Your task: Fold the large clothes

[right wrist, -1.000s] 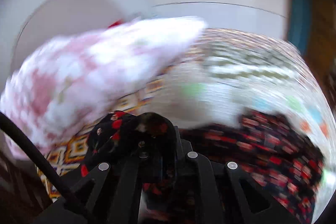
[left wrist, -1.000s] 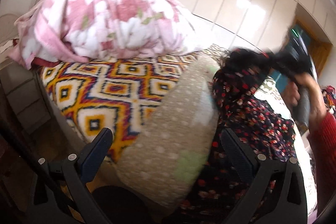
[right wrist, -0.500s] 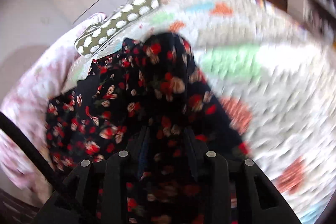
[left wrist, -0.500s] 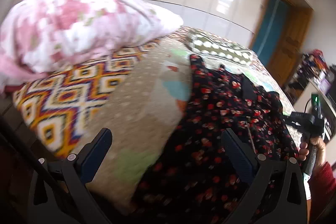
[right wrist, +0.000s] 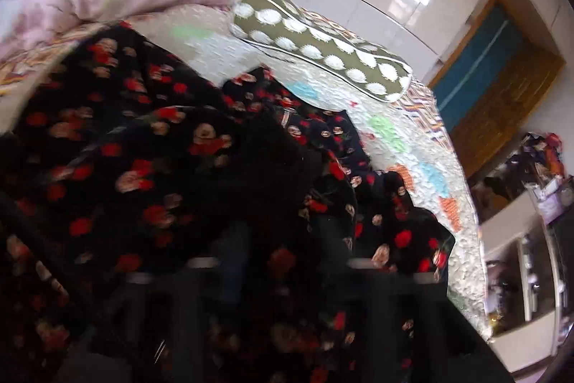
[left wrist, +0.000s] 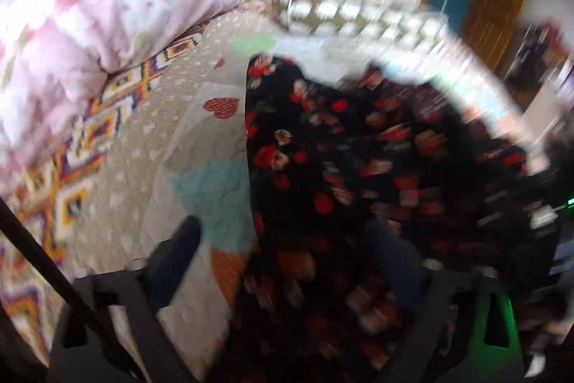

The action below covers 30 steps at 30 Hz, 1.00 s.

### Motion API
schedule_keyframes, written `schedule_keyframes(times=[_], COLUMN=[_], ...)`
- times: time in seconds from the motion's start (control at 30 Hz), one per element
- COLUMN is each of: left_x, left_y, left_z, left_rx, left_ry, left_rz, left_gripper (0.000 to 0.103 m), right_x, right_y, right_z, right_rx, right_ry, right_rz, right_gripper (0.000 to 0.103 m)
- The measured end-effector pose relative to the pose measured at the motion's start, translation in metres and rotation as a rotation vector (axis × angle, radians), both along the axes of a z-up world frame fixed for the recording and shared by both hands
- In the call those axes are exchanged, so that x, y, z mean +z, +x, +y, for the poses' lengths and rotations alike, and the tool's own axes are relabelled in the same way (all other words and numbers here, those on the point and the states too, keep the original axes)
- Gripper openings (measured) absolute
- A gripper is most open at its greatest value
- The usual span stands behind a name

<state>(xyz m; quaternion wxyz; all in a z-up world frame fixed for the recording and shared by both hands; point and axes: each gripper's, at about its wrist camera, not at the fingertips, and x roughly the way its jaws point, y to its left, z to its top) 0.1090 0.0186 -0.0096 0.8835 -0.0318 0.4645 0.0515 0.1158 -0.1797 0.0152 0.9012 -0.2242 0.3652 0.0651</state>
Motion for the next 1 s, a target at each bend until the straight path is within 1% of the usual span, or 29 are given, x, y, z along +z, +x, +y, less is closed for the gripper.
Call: schedule_keyframes(times=[0.03, 0.07, 0.1, 0.13, 0.17, 0.23, 0.3, 0.33, 0.37, 0.43, 0.5, 0.57, 0.6, 0.63, 0.67, 0.7, 0.73, 0.77, 0.8, 0.83, 0.87, 0.9, 0.93, 0.97, 1.0], left_x=[-0.012, -0.02, -0.027, -0.033, -0.034, -0.032, -0.032, -0.031, -0.031, -0.027, -0.021, -0.018, -0.02, -0.022, -0.025, -0.026, -0.022, -0.018, -0.016, -0.016, -0.018, -0.019, -0.019, -0.018, -0.016], left_y=[0.013, 0.02, 0.025, 0.029, 0.03, 0.029, 0.027, 0.026, 0.025, 0.021, 0.016, 0.017, 0.019, 0.023, 0.028, 0.03, 0.032, 0.034, 0.036, 0.038, 0.039, 0.039, 0.038, 0.033, 0.03], left_z=[-0.003, -0.003, -0.002, 0.002, 0.005, 0.009, 0.01, 0.011, 0.011, 0.011, 0.011, 0.012, 0.012, 0.012, 0.012, 0.012, 0.011, 0.008, 0.006, 0.007, 0.009, 0.012, 0.013, 0.014, 0.015], left_rx=[0.002, 0.0, 0.001, 0.004, 0.009, 0.008, 0.003, -0.001, -0.001, -0.001, -0.007, -0.008, -0.013, -0.03, -0.067, -0.068, -0.057, -0.061, -0.063, -0.064, -0.068, -0.07, -0.074, -0.074, -0.068], left_ry=[0.069, 0.093, 0.098, 0.075, 0.059, 0.043, 0.038, 0.034, 0.033, 0.032, 0.035, 0.044, 0.038, 0.025, -0.012, -0.018, 0.017, 0.068, 0.109, 0.131, 0.12, 0.111, 0.114, 0.137, 0.157], left_rz=[0.032, 0.053, 0.07, 0.081, 0.078, 0.07, 0.064, 0.062, 0.059, 0.051, 0.042, 0.045, 0.055, 0.078, 0.114, 0.129, 0.119, 0.106, 0.1, 0.101, 0.106, 0.105, 0.097, 0.079, 0.069], left_gripper=[0.076, 0.077, 0.077, 0.077, 0.077, 0.078, 0.079, 0.079, 0.08, 0.08, 0.083, 0.083, 0.073, 0.059, 0.032, 0.03, 0.028, 0.026, 0.026, 0.026, 0.026, 0.03, 0.033, 0.044, 0.052], right_x=[0.003, 0.009, 0.013, 0.015, 0.014, 0.009, 0.002, -0.002, -0.005, -0.01, -0.011, -0.011, -0.011, -0.011, -0.012, -0.012, -0.009, -0.008, -0.005, 0.001, 0.004, 0.01, 0.015, 0.018, 0.02], right_y=[0.007, 0.014, 0.021, 0.026, 0.027, 0.021, 0.009, 0.0, -0.01, -0.031, -0.045, -0.061, -0.065, -0.073, -0.077, -0.079, -0.083, -0.082, -0.084, -0.088, -0.09, -0.096, -0.1, -0.104, -0.106], right_z=[-0.011, -0.028, -0.049, -0.083, -0.109, -0.17, -0.218, -0.241, -0.259, -0.284, -0.286, -0.279, -0.271, -0.269, -0.263, -0.254, -0.246, -0.235, -0.226, -0.214, -0.207, -0.195, -0.184, -0.173, -0.167], right_rx=[-0.05, -0.126, -0.216, -0.331, -0.404, -0.548, -0.668, -0.712, -0.731, -0.718, -0.674, -0.625, -0.612, -0.599, -0.579, -0.551, -0.523, -0.503, -0.479, -0.446, -0.425, -0.397, -0.372, -0.354, -0.345], right_ry=[0.038, 0.094, 0.147, 0.216, 0.279, 0.438, 0.525, 0.565, 0.61, 0.675, 0.684, 0.675, 0.673, 0.68, 0.691, 0.705, 0.71, 0.704, 0.685, 0.651, 0.63, 0.596, 0.561, 0.534, 0.52], right_rz=[-0.005, -0.013, -0.018, -0.017, -0.005, 0.026, 0.036, 0.038, 0.044, 0.057, 0.067, 0.073, 0.072, 0.07, 0.073, 0.085, 0.1, 0.109, 0.116, 0.112, 0.106, 0.097, 0.089, 0.081, 0.075], right_gripper=[0.024, 0.024, 0.024, 0.024, 0.024, 0.024, 0.026, 0.029, 0.03, 0.03, 0.03, 0.031, 0.032, 0.032, 0.032, 0.032, 0.032, 0.032, 0.032, 0.032, 0.033, 0.033, 0.037, 0.04, 0.041])
